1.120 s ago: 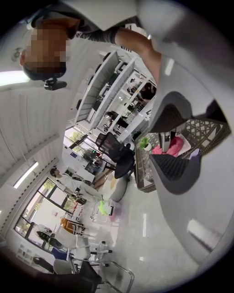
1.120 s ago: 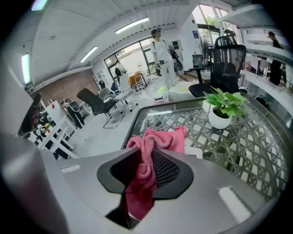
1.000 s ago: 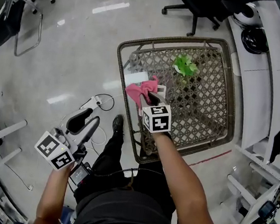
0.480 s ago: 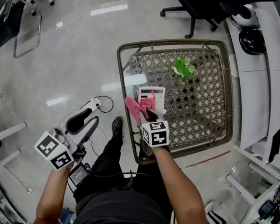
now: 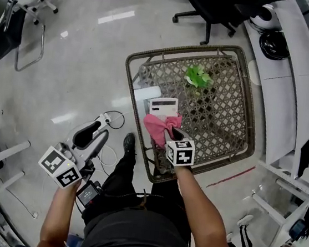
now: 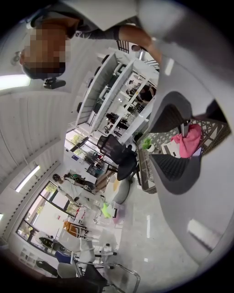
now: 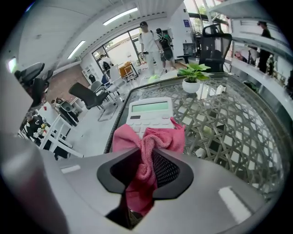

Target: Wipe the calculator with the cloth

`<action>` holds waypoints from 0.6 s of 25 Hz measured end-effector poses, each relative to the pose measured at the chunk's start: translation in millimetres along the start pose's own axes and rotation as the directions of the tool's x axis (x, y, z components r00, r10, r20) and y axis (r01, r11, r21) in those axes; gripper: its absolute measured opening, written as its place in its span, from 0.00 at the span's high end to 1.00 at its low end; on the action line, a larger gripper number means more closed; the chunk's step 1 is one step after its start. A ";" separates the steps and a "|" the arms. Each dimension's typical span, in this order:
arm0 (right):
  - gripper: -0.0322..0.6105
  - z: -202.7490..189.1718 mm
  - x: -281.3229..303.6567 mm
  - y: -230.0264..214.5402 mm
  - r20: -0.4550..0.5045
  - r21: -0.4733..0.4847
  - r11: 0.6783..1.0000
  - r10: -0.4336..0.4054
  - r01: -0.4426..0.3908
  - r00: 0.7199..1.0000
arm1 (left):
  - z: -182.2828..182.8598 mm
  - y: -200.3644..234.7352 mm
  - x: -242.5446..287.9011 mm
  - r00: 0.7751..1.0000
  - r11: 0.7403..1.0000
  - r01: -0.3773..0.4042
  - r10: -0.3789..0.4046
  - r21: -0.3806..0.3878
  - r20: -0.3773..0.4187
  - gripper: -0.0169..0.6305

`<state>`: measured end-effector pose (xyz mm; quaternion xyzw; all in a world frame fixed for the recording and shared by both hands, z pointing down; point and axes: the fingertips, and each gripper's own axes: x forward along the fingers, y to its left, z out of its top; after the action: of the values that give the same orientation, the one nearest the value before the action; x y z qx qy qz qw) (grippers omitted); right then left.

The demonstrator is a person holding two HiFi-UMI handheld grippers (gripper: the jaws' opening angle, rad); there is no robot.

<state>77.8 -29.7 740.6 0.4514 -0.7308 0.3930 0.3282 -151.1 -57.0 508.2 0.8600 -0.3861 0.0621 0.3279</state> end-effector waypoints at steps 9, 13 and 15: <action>0.82 -27.8 -39.5 -81.0 -0.013 0.160 0.974 -0.158 0.158 0.987 | 17.2 -11.9 2.7 1.000 0.999 0.020 -0.020 0.042 0.004 0.67; 0.81 -42.0 -55.4 -104.2 -0.029 0.241 0.958 -0.155 0.157 0.988 | 25.9 -18.0 4.4 1.000 0.998 0.030 -0.030 0.063 0.004 0.67; 0.80 -45.0 -64.6 -111.5 -0.026 0.276 0.950 -0.142 0.144 0.989 | 30.6 -21.2 4.1 0.999 0.997 0.034 -0.035 0.074 0.005 0.67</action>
<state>210.1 3.9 739.1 0.5436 -0.6331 0.4679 0.2913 -137.7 -68.0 474.9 0.8783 -0.3696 0.0683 0.2955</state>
